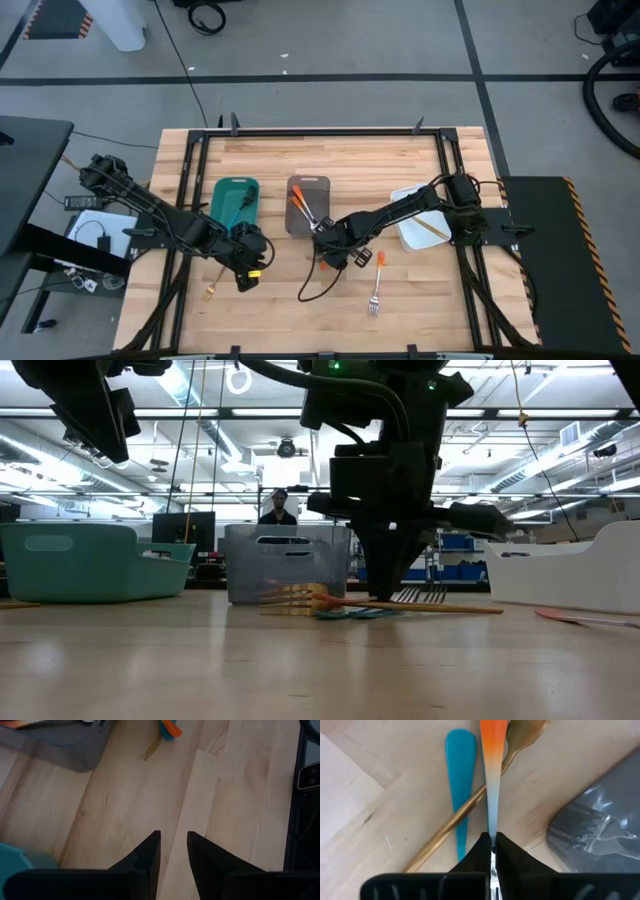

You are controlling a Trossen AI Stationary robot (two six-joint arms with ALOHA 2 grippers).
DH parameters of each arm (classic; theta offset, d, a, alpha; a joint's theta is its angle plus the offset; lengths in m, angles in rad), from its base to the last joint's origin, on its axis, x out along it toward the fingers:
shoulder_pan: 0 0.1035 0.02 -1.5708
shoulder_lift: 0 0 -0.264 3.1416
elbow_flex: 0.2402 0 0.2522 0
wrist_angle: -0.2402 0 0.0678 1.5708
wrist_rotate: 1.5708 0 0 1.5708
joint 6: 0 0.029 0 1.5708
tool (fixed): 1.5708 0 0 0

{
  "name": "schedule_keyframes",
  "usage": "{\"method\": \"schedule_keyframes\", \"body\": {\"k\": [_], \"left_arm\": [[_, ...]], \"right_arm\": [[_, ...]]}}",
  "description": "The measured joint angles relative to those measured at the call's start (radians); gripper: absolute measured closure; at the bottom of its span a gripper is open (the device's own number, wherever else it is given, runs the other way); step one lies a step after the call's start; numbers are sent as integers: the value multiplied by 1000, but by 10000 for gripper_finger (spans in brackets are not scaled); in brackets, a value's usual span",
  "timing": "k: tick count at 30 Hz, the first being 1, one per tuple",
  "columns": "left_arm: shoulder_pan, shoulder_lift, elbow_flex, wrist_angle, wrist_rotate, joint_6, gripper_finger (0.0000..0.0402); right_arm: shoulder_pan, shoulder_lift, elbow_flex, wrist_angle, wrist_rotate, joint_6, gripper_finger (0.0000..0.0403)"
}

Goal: Sort silverware by color (type)
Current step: Put the orange fork into the black bin

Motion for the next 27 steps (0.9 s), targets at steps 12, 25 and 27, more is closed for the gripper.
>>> {"method": "schedule_keyframes", "body": {"k": [12,25,27], "left_arm": [[0,0,0,1,-1,-4,299],[0,0,0,0,-5,4,299],[0,1,0,-1,-5,6,299]], "right_arm": [[4,-16,1,-28,49,15,380],[24,-51,24,-116,168,29,380],[27,-51,51,-167,200,31,380]]}}
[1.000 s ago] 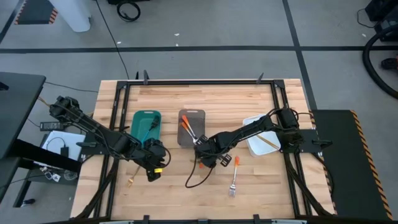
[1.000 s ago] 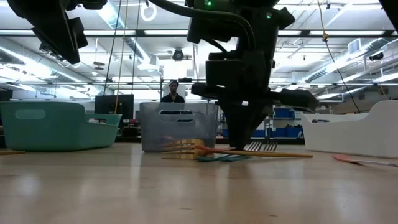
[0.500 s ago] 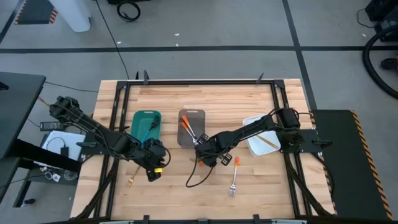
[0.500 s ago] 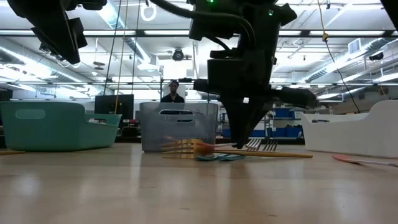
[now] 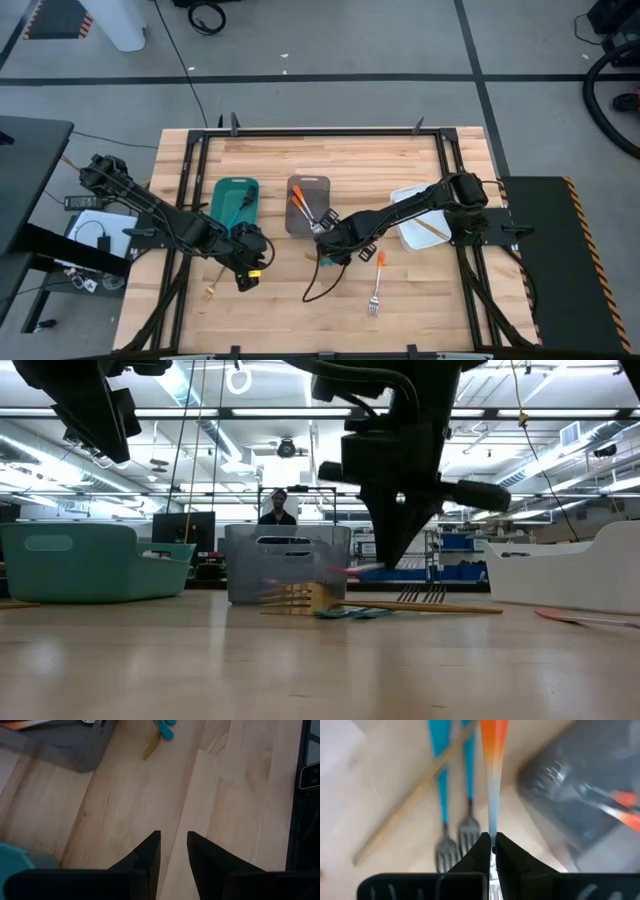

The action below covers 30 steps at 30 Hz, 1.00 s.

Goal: Sort silverware by color (type)
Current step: Put the orange fork into the black bin

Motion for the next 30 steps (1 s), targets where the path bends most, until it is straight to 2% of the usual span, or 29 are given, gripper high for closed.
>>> {"method": "schedule_keyframes", "body": {"k": [4,10,12,17,19,25,30], "left_arm": [[0,0,0,0,0,0,299],[0,0,0,0,0,0,299],[0,0,0,0,0,0,299],[0,0,0,0,0,0,299],[0,0,0,0,0,0,299],[0,0,0,1,0,-3,299],[0,0,0,-50,-27,-1,299]], "right_arm": [[-1,-1,41,-73,51,17,381],[-31,-1,128,-234,44,125,381],[-39,-1,161,-261,4,144,381],[-71,-1,230,-252,-245,195,381],[-92,-1,253,-224,-303,247,381],[-150,-1,299,-210,-370,407,381],[-194,-1,304,-171,-380,555,381]]}}
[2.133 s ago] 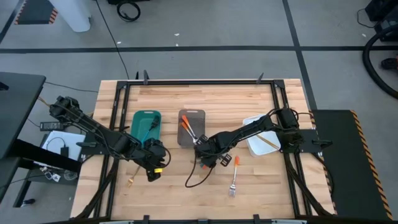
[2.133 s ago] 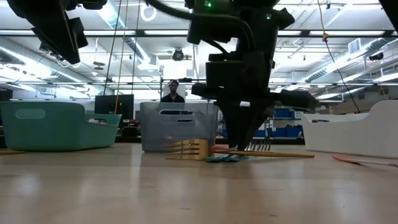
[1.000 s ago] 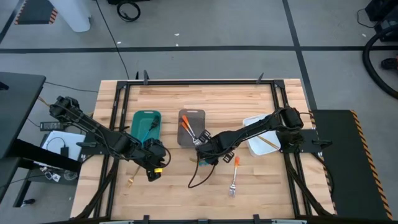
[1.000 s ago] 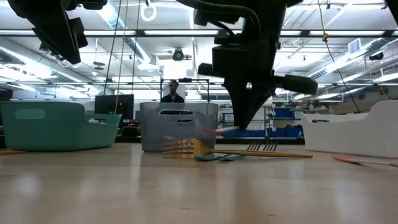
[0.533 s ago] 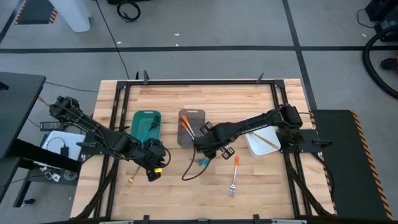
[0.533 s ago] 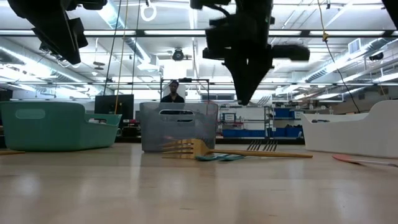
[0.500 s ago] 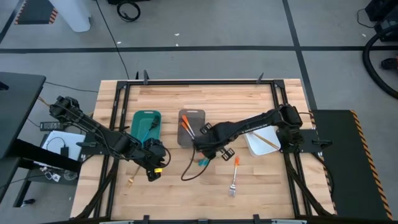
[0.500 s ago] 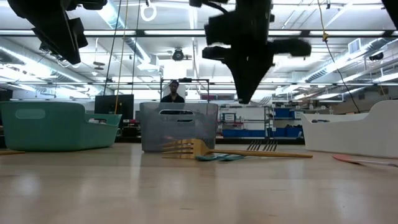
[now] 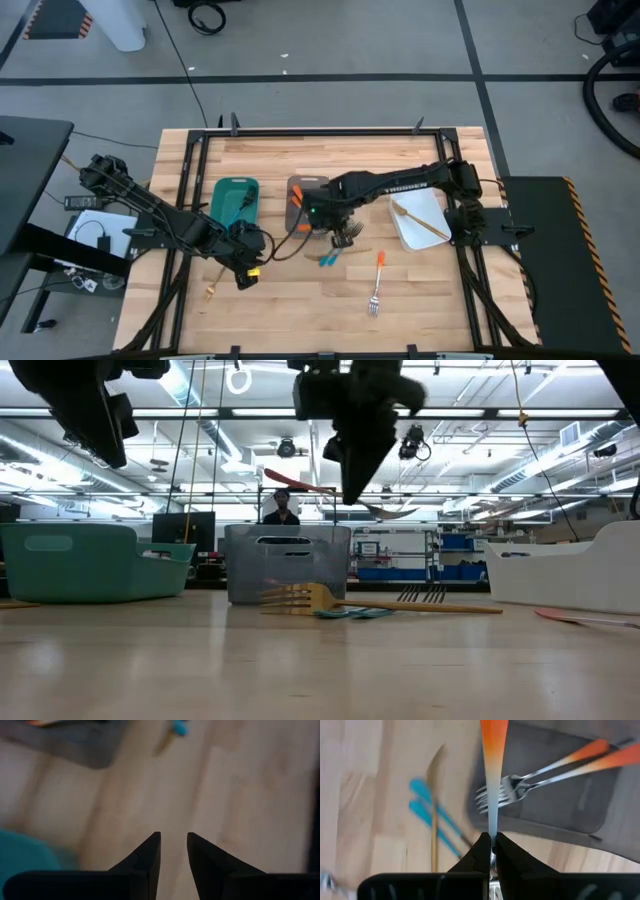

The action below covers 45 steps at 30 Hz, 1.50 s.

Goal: Sort silverware by color (type)
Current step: Put the orange fork into the black bin

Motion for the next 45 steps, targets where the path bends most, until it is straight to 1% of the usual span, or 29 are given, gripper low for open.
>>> {"method": "schedule_keyframes", "body": {"k": [4,8,10,13,17,21,25,32,37,45], "left_arm": [[0,0,0,-99,-110,22,299],[-13,0,0,-179,-186,98,299],[-20,0,0,-198,-228,122,299],[-24,0,0,-214,-269,123,299],[-24,0,0,-230,-277,123,299],[-24,0,0,-234,-277,122,299],[-24,0,0,-245,-277,95,299],[-24,0,0,-266,-275,76,299],[-30,0,0,-274,-268,68,299],[-35,0,0,-275,-264,62,299]], "right_arm": [[-41,0,0,78,-12,150,381],[-83,0,2,141,-13,271,381],[-102,0,0,173,-13,317,381],[-128,0,-32,274,-13,385,381],[-152,1,-76,380,-12,483,381],[-162,1,-123,433,15,566,382],[-161,1,-176,492,18,626,382],[-160,1,-277,653,-15,704,390],[-159,1,-352,768,-60,763,393],[-159,1,-431,876,-78,844,394]]}}
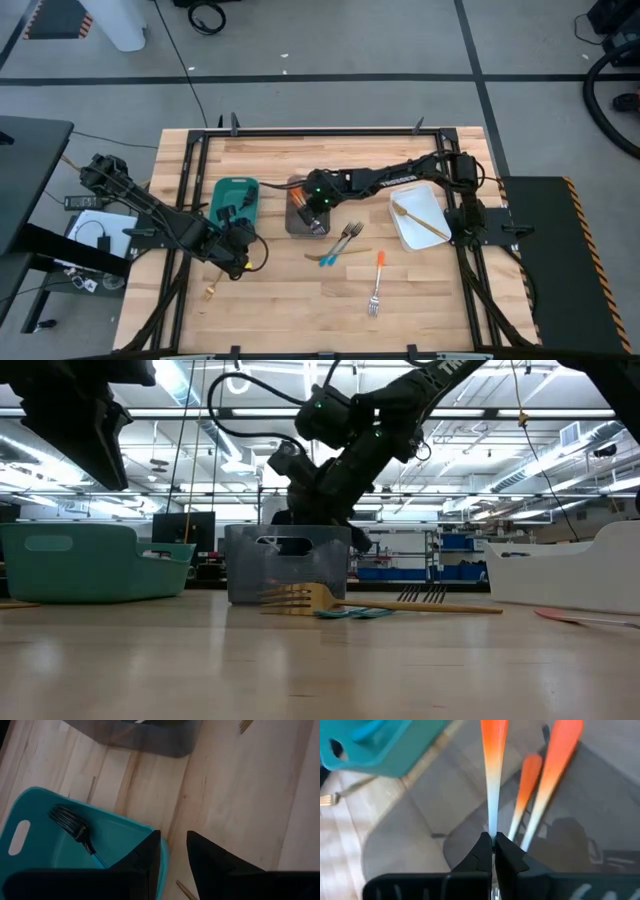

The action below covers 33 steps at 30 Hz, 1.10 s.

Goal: Sort silverware by color (type)
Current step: Put the orange fork into the black bin, then put the gold fork into the white bin

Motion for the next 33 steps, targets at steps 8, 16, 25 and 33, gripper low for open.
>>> {"method": "schedule_keyframes", "body": {"k": [8,16,25,33], "left_arm": [[0,0,0,2,0,-1,299],[0,0,0,5,0,5,299],[0,0,0,22,76,-28,299],[0,0,0,50,207,-102,299]], "right_arm": [[0,0,-23,-14,-13,24,378],[-20,0,-23,-23,-57,-20,330],[-39,-31,-23,-24,-84,-91,280],[-31,-116,-22,-33,-7,-185,278]]}}
